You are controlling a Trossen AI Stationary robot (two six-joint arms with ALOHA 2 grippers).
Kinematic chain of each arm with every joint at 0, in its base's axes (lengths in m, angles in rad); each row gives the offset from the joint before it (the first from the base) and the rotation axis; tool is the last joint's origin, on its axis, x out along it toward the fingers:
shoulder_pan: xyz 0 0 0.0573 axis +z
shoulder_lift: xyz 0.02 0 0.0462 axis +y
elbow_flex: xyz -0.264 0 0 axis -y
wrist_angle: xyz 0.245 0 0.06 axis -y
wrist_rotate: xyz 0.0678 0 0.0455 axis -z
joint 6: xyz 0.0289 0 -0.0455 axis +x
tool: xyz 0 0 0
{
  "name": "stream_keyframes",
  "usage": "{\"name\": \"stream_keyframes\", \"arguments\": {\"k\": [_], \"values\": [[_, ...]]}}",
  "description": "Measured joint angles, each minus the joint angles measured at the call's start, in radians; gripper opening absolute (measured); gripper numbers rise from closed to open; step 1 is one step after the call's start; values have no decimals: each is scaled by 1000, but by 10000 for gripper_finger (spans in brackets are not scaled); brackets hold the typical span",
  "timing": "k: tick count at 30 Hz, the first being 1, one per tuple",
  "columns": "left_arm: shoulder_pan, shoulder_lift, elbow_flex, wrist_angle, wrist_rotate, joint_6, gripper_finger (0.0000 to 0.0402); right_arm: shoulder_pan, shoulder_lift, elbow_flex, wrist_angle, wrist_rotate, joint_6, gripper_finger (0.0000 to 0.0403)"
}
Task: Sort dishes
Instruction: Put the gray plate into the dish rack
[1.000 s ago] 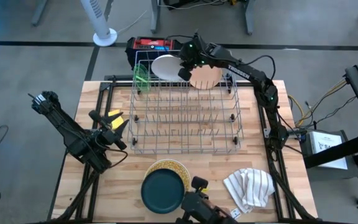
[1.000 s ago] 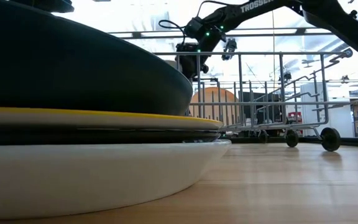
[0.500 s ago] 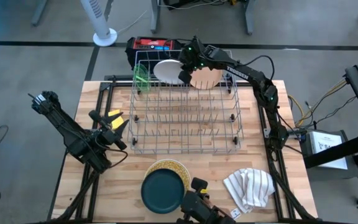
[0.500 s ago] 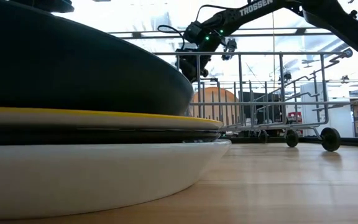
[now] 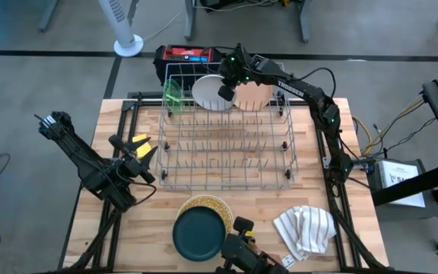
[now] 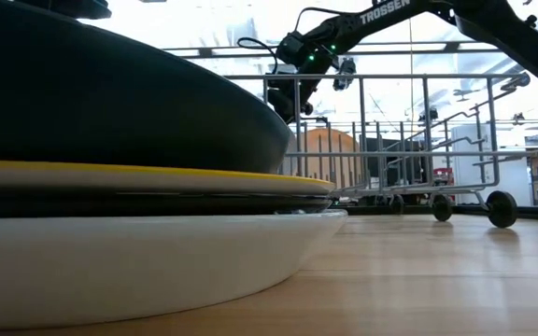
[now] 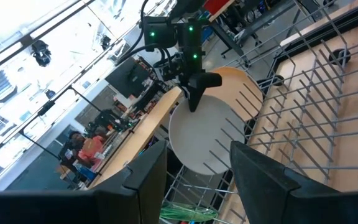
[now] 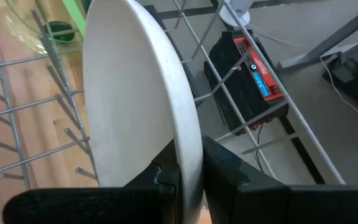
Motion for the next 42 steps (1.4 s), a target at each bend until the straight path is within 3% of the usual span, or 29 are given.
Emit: {"name": "stream_keyframes", "arguments": {"k": [14, 31, 42], "values": [[0, 0, 0, 0, 0, 0, 166, 12, 0, 9, 3, -8, -20, 54], [0, 0, 0, 0, 0, 0, 166, 23, -37, 10, 19, 2, -23, 165], [0, 0, 0, 0, 0, 0, 166, 23, -104, 11, -4, 4, 4, 186]]}}
